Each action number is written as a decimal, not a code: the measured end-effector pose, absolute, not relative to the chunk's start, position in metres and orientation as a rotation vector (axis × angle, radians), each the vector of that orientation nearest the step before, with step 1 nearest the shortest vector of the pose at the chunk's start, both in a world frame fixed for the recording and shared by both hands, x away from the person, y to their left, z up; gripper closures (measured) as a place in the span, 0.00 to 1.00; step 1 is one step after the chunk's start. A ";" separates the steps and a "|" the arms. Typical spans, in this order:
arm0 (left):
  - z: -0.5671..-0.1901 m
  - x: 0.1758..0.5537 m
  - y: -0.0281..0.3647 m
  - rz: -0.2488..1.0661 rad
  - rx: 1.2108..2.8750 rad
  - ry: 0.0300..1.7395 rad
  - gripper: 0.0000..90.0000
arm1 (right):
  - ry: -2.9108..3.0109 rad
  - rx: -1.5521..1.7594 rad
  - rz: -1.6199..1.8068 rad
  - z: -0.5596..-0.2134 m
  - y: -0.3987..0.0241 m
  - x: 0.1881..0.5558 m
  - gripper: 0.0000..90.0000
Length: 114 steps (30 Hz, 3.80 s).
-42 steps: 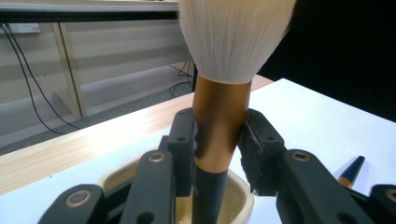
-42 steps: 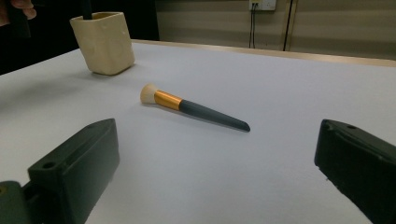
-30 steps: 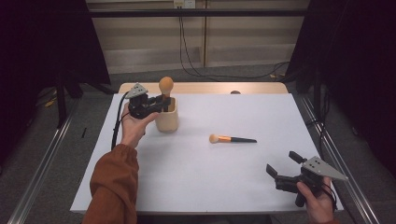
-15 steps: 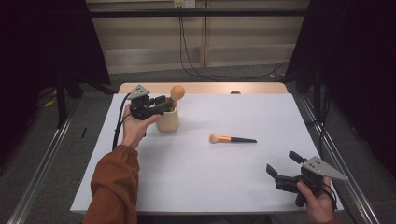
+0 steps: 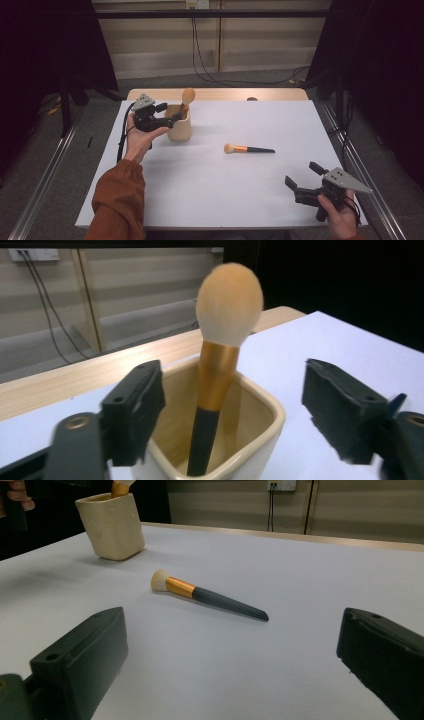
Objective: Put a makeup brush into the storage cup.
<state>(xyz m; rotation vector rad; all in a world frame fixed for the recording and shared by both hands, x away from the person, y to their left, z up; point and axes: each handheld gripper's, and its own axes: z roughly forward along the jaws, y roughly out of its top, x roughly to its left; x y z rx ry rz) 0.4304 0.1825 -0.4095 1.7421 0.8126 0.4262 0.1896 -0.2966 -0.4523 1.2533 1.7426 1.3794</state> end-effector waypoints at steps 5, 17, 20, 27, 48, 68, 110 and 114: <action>-0.410 0.424 0.184 0.420 1.741 0.792 0.13 | 1.746 1.250 1.379 -0.452 -0.297 0.190 0.00; -0.408 0.405 0.199 0.427 1.740 0.809 0.02 | 1.742 1.247 1.377 -0.452 -0.296 0.189 0.00; -0.408 0.398 0.205 0.437 1.741 0.812 0.02 | 1.740 1.255 1.374 -0.452 -0.297 0.189 0.00; -0.411 0.384 0.209 0.436 1.744 0.822 0.03 | 1.740 1.250 1.373 -0.452 -0.296 0.188 0.00; -0.419 0.340 0.222 0.483 1.744 0.812 0.04 | 1.730 1.253 1.371 -0.452 -0.298 0.187 0.00; -0.422 0.303 0.241 0.548 1.737 0.824 0.03 | 1.718 1.270 1.359 -0.452 -0.297 0.190 0.00; -0.431 0.249 0.262 0.581 1.693 0.881 0.03 | 1.710 1.268 1.369 -0.451 -0.299 0.188 0.00; -0.431 0.249 0.261 0.554 1.713 0.884 0.03 | 1.724 1.255 1.371 -0.450 -0.298 0.193 0.00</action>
